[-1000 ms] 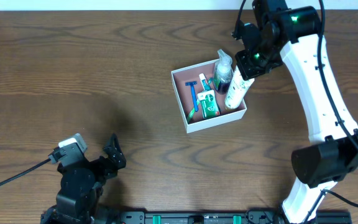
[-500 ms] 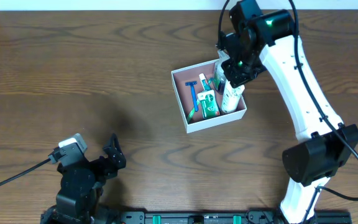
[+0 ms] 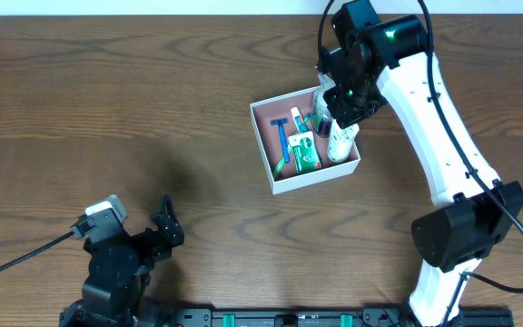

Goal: Pack container
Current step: 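Lower the lotion tube upright into the box and open the right gripper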

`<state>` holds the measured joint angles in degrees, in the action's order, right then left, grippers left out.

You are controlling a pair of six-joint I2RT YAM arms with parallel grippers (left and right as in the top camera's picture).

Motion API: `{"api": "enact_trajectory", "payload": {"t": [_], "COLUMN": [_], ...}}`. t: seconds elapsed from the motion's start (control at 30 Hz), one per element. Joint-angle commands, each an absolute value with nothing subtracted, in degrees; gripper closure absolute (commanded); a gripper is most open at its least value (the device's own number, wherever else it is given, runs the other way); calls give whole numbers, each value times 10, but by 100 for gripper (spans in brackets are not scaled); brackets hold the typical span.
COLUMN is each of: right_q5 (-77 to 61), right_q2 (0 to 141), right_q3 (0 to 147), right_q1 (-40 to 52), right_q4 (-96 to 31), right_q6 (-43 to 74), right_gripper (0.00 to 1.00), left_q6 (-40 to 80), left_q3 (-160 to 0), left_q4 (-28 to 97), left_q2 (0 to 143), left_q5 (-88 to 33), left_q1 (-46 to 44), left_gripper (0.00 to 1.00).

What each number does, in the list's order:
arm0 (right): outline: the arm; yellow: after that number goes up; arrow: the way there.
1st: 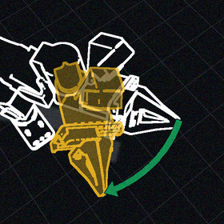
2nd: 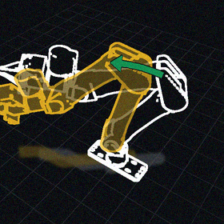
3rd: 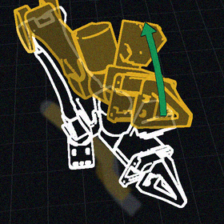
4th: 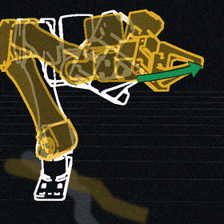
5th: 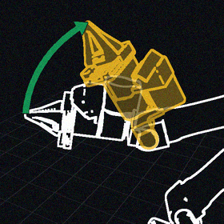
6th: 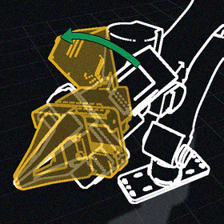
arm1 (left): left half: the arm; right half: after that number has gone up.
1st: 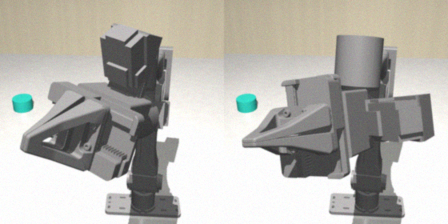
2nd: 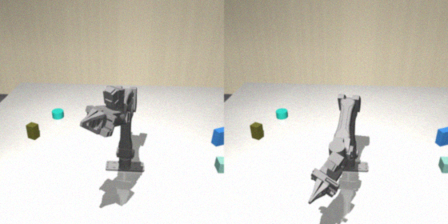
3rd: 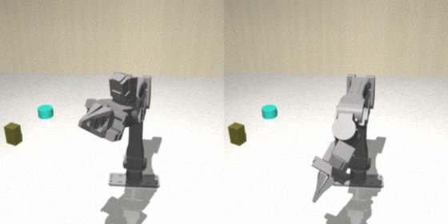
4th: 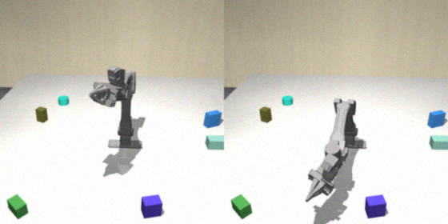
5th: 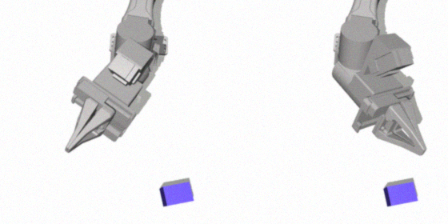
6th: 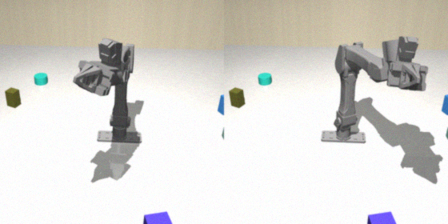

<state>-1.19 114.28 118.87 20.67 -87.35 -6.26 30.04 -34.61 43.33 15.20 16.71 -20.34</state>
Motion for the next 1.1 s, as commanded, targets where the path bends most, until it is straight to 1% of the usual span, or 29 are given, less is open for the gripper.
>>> {"api": "enact_trajectory", "payload": {"t": [0.0, 0.4, 0.47, 0.6, 0.63, 0.77, 0.93, 0.97, 1.0, 1.07], "right_q5": [-3, -7, -7, -7, -7, -7, -7, -7, -7, -7], "right_q2": [1140, 1140, 1140, 1140, 1140, 1140, 1140, 1140, 1140, 1139], "right_q3": [1186, 1125, 1125, 1125, 1125, 1130, 1160, 1171, 1188, 1219], "right_q1": [210, 209, 209, 209, 209, 209, 209, 209, 209, 209], "right_q4": [-872, -840, -836, -831, -831, -834, -841, -844, -849, -861], "right_q6": [-52, -52, -52, -52, -52, -45, -32, -28, -24, -20], "right_gripper": [99, 99, 96, 75, 66, 56, 53, 51, 48, 46], "left_q6": [305, 305, 305, 305, 305, 305, 305, 305, 305, 305], "left_q3": [-346, -346, -346, -346, -346, -346, -346, -346, -346, -346], "left_q4": [432, 432, 432, 432, 432, 432, 432, 432, 432, 432], "left_q2": [149, 149, 149, 149, 149, 149, 149, 149, 149, 149], "left_q5": [172, 172, 172, 172, 172, 172, 172, 172, 172, 172], "left_q1": [-202, -202, -202, -202, -202, -202, -202, -202, -202, -202], "left_gripper": [2, 2, 2, 2, 2, 2, 2, 2, 2, 2]}}
